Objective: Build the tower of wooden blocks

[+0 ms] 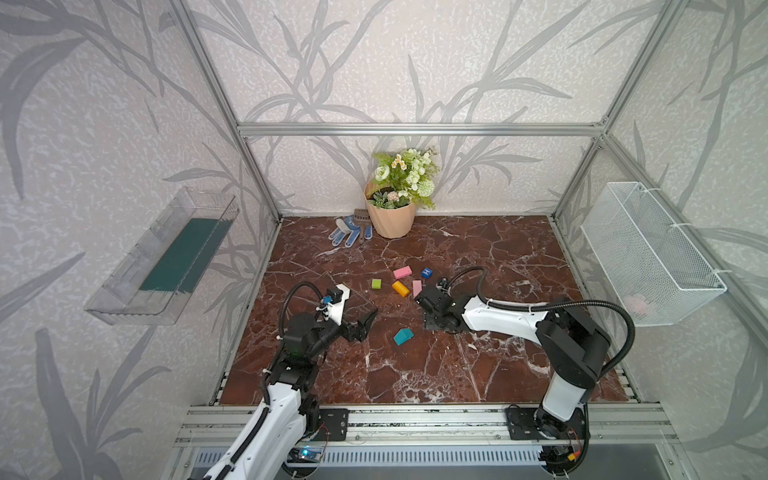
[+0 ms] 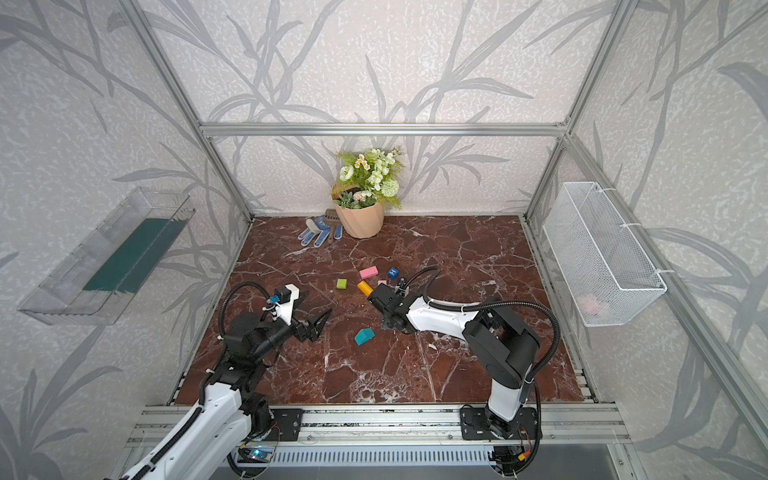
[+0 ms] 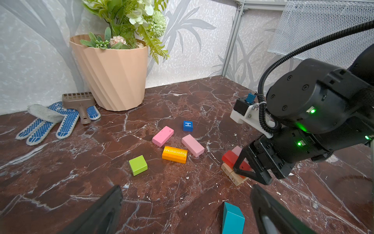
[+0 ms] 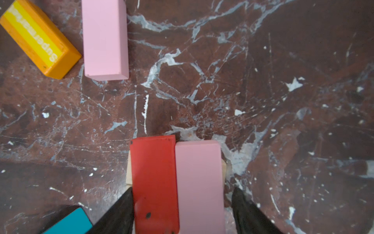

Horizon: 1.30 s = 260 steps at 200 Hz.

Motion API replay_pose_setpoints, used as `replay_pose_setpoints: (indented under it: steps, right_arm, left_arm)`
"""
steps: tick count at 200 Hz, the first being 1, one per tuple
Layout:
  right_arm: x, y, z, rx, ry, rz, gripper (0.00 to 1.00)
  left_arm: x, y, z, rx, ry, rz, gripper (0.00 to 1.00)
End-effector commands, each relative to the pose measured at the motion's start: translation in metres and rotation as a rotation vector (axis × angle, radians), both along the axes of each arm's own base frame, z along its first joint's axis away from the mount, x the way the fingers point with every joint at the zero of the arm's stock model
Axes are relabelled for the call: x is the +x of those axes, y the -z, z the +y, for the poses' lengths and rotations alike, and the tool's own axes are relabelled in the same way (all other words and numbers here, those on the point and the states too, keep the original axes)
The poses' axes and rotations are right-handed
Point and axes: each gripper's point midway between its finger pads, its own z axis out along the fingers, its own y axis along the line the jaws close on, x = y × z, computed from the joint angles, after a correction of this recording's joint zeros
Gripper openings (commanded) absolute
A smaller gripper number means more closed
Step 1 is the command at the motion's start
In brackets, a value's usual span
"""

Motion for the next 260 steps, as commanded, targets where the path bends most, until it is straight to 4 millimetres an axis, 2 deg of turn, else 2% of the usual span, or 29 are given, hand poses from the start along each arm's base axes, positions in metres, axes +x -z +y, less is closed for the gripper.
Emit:
replay_pose_setpoints:
  steps: [1,91,190,260]
  right_arm:
    - [0.005,-0.008,-0.003,-0.007,0.053,-0.014,0.70]
    - [0.004,-0.004,0.007,0.023,0.051,0.005,0.69]
    - [0.005,-0.003,0.006,0.016,0.074,0.008,0.65]
    - [0.001,-0.005,0.011,0.030,0.068,0.005,0.59]
  left_arm:
    - [-0.004,-0.006,-0.002,-0.001,0.019,-0.045,0.99]
    - [-0.004,-0.007,0.000,-0.005,0.004,-0.053,0.99]
    - [-0.004,-0.006,0.000,-0.005,0.005,-0.053,0.99]
    - [-0.004,-0.006,0.000,-0.005,0.004,-0.051,0.99]
